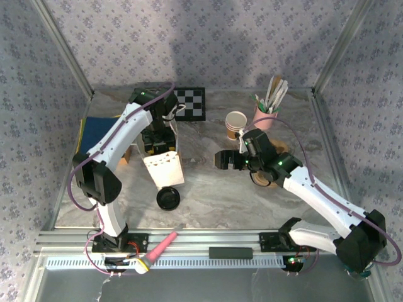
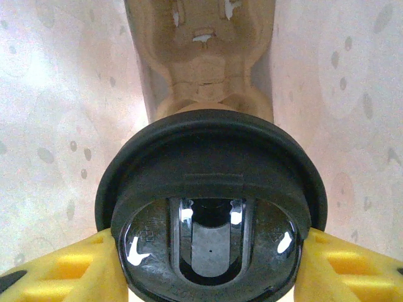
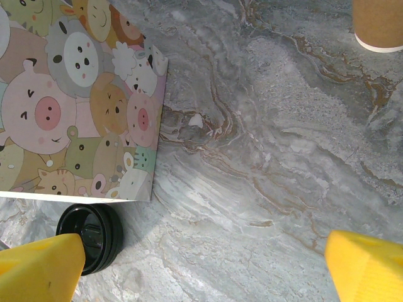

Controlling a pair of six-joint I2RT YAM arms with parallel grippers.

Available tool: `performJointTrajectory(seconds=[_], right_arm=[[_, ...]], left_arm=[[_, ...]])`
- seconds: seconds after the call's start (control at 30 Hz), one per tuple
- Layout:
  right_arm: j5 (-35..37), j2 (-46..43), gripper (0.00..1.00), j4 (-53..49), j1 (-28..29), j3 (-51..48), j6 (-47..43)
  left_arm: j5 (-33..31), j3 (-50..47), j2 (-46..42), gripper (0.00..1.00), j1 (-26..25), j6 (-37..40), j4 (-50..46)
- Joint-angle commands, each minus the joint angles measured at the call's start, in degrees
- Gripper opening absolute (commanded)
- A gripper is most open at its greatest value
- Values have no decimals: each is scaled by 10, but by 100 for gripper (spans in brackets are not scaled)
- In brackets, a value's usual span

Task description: Pack the takeout coffee

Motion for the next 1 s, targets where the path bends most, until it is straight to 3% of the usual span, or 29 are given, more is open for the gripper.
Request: performJointTrajectory(seconds=[0.0,0.97], right_arm=[[-4,-6,100,-3,-3,-1,6],[-4,-4,100,-2,-4,-2,7]], left_arm=[[-4,7,3,50,4,8,-15],[1,-5,0,50,4,9,-9]])
